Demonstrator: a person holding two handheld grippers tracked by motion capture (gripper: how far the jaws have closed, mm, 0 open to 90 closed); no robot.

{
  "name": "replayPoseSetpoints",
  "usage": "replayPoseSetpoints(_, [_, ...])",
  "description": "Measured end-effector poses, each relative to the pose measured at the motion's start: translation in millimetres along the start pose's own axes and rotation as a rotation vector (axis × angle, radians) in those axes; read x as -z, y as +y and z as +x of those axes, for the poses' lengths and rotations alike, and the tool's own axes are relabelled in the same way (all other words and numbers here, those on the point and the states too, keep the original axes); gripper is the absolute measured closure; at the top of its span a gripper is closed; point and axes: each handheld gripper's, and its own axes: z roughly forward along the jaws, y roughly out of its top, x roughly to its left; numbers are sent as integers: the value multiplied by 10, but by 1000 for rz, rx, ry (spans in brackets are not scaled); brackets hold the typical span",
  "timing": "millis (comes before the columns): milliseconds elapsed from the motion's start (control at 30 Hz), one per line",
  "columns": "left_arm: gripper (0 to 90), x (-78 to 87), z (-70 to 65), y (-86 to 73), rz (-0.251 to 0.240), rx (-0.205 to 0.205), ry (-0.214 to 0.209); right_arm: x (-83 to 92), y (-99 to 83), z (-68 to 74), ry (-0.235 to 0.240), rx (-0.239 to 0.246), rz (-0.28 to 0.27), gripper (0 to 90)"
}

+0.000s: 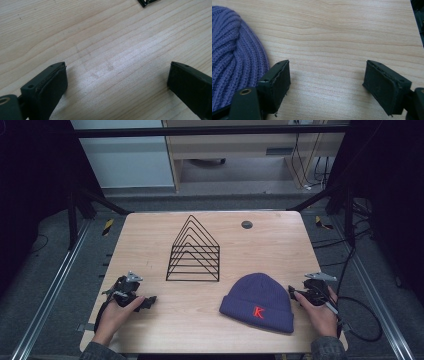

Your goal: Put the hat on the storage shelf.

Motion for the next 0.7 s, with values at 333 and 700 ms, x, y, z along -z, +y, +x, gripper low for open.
replayPoseSetpoints(333, [0,-11,1,23,16,-8,-3,0,32,-3,27,-2,22,159])
replayPoseSetpoints(700, [0,-21,-3,17,4,-6,-1,135,223,155,35,49,-11,301])
